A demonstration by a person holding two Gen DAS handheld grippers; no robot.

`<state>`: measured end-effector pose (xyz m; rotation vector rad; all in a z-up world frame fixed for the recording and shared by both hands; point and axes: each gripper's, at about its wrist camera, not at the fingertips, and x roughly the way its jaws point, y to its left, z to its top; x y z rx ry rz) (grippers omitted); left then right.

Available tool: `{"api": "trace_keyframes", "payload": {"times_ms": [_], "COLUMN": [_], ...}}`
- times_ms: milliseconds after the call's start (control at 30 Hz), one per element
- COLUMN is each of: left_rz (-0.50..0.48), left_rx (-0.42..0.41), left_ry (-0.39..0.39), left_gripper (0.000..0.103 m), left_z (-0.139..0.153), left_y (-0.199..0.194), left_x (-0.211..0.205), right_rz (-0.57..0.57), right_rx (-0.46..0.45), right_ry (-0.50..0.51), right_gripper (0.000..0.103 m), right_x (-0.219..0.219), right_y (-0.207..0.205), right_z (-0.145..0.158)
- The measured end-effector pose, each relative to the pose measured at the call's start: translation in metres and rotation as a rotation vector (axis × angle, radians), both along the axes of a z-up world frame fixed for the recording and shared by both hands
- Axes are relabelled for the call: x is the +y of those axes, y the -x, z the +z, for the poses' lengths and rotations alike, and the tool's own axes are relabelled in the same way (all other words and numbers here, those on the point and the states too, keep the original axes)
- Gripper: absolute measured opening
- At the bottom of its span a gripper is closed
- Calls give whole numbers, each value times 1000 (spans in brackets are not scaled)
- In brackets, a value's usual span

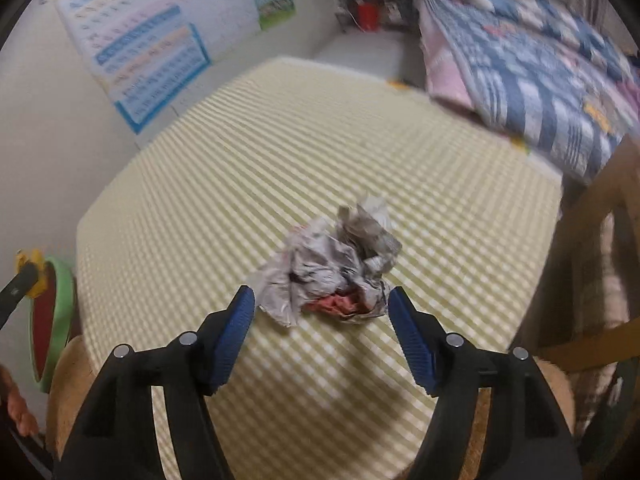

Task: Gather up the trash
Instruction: 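Lift the gold wrapper and crumpled foil ball off the table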

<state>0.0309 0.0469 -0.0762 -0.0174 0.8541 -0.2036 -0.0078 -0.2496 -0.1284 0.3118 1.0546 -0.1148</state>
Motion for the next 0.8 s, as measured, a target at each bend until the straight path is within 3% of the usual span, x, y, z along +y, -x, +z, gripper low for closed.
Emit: {"api": "trace_keyframes", "payload": {"times_ms": [100, 167, 267, 533, 800], "left_rz": [-3, -3, -4, -11, -3], "left_rx": [1, 2, -4, -34, -56], "left_ry": [-8, -13, -22, -53, -54], "left_gripper": [49, 49, 49, 49, 49], "left_z": [0, 1, 3, 13, 22], "left_y": [1, 1, 2, 4, 4], "left_x": [-2, -2, -4, -10, -6], "right_rz": [-28, -21, -2, 104, 225], "right_rx": [45, 50, 39, -147, -209], "right_ry": [-98, -110, -119, -90, -78], "right_gripper": [71, 52, 33, 33, 33], "right_x": [-8, -8, -5, 25, 73], "right_y": [-14, -19, -18, 7, 6], "right_z": [-21, -27, -24, 35, 62]}}
